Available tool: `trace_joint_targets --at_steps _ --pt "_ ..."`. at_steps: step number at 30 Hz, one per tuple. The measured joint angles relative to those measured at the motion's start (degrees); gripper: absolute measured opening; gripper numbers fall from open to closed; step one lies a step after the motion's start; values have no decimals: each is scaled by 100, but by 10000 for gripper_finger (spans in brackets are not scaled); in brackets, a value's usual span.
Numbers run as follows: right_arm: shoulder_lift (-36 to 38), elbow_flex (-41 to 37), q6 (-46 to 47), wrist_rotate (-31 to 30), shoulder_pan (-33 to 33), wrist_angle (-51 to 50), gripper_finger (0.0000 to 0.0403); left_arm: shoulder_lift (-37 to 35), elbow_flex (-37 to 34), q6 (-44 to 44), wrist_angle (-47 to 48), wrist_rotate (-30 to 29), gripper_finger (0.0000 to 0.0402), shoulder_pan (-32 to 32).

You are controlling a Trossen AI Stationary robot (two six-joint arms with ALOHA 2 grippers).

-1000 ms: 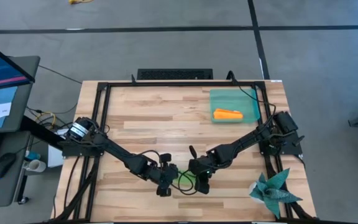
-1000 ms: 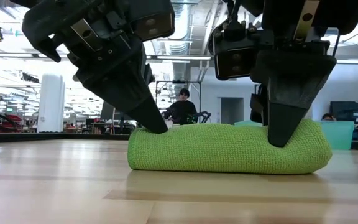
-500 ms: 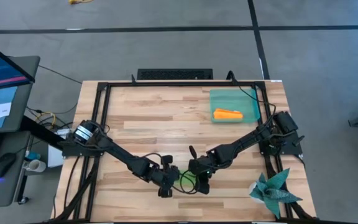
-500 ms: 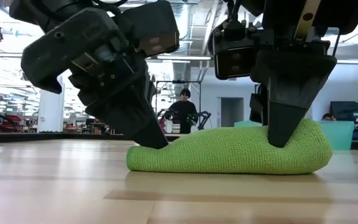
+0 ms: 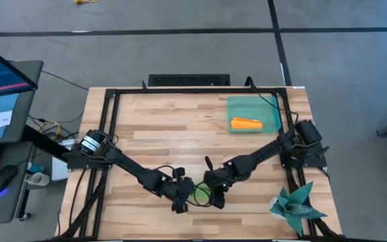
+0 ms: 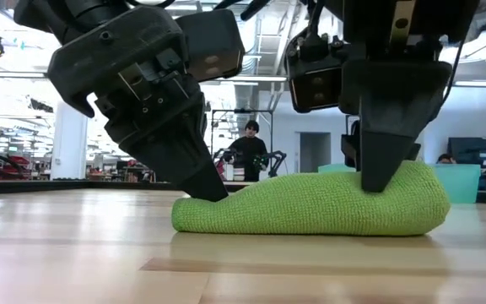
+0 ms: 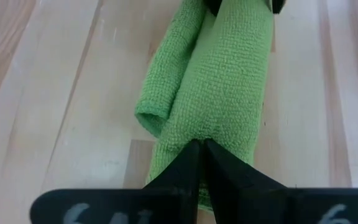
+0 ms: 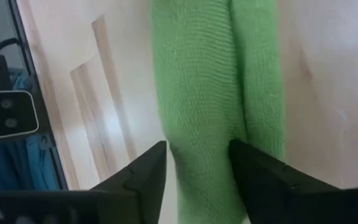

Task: Roll microfiber towels into tight, uniform cylinder then place into a basket
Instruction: Roll the green towel

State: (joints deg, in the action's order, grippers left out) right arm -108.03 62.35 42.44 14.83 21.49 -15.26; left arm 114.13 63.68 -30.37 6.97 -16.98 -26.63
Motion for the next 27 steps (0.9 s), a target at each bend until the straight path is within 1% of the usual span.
trace_joint_targets --at_steps 4,8,10,12,14,17,21,24,27 --pt "128 0 -161 22 -34 -241 211 2 -2 -15 41 124 17 12" --pt "400 -4 -266 -19 -65 -512 213 2 -4 -15 53 141 17 13" --pt "594 -4 -376 -108 -50 -564 213 2 -7 -15 54 137 17 17" --pt "792 -4 -496 -322 16 -686 212 2 -9 -15 51 136 17 24" --pt "971 -2 -598 -706 147 -864 211 2 -9 -20 51 139 17 26" --pt "1077 -14 -644 -1661 473 -1090 210 2 -11 -62 56 173 17 26" --pt "969 -74 -825 -2776 1083 -780 210 2 -11 -80 56 189 17 26" --pt "824 -72 -1089 -3260 1471 -573 210 -1 -13 -82 54 206 17 26" --pt "831 41 -1103 -3673 1722 -517 210 -1 -15 -81 46 163 17 26"
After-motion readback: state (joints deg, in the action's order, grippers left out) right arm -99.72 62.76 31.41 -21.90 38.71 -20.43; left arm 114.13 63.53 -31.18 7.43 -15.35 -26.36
